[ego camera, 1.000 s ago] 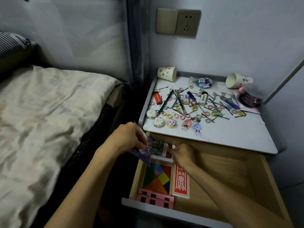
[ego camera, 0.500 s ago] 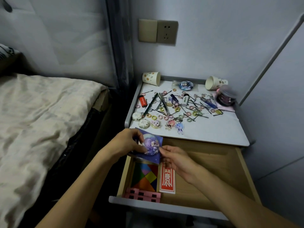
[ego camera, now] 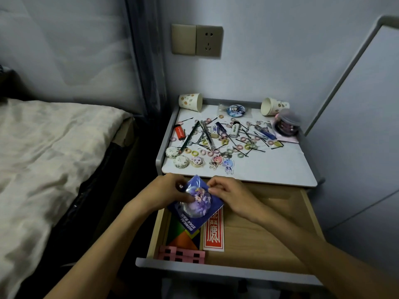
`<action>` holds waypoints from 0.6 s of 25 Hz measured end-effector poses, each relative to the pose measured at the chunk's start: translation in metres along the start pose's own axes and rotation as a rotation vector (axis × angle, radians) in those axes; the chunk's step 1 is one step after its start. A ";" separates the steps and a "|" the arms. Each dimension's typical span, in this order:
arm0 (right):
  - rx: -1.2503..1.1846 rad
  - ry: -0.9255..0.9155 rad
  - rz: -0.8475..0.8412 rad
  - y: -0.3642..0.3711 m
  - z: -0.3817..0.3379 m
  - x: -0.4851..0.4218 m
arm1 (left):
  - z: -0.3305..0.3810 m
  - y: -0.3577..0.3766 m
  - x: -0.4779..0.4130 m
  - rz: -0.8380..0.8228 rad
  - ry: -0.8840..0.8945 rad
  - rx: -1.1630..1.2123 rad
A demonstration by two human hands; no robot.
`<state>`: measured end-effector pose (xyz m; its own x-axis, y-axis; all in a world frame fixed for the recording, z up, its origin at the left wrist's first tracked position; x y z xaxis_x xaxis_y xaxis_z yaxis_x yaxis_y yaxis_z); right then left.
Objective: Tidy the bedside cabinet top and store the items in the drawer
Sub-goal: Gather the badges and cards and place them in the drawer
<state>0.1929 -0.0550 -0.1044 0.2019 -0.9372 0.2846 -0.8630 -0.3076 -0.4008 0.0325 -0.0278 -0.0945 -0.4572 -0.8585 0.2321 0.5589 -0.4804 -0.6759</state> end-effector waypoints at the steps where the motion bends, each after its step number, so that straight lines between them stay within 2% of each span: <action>1: 0.016 -0.014 0.011 -0.002 -0.003 -0.002 | 0.003 -0.001 0.000 -0.001 0.022 0.037; 3: -0.113 0.015 0.060 -0.003 0.000 -0.005 | 0.004 -0.004 -0.001 -0.001 0.031 0.159; 4: -0.288 0.079 0.068 -0.002 0.008 -0.005 | 0.004 -0.005 -0.001 0.008 0.020 0.248; 6: -0.695 0.238 -0.056 0.019 0.025 0.001 | 0.000 -0.008 0.000 0.063 -0.015 0.399; 7: -0.792 0.294 -0.134 0.032 0.030 0.006 | -0.003 -0.010 0.000 0.103 -0.038 0.438; 10: -0.694 0.343 -0.206 0.050 0.037 0.016 | -0.012 -0.012 -0.001 0.164 -0.094 0.407; 13: -0.544 0.277 -0.068 0.036 0.035 0.015 | -0.016 -0.023 0.000 0.209 -0.100 -0.021; 15: -0.431 0.222 0.001 0.024 0.034 0.013 | -0.014 -0.021 -0.001 0.185 -0.066 -0.138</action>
<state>0.1903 -0.0798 -0.1396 0.1382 -0.8651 0.4821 -0.9858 -0.1669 -0.0169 0.0117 -0.0144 -0.0901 -0.3077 -0.9415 0.1376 0.5268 -0.2890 -0.7993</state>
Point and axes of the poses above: each hand's wrist, its own x-axis away from the middle knuckle, its own y-axis out of the palm, z = x × y, the point moved 8 cm from there along -x, towards the middle knuckle, and after that the axes turned 9 degrees about y, right-handed, at the moved point
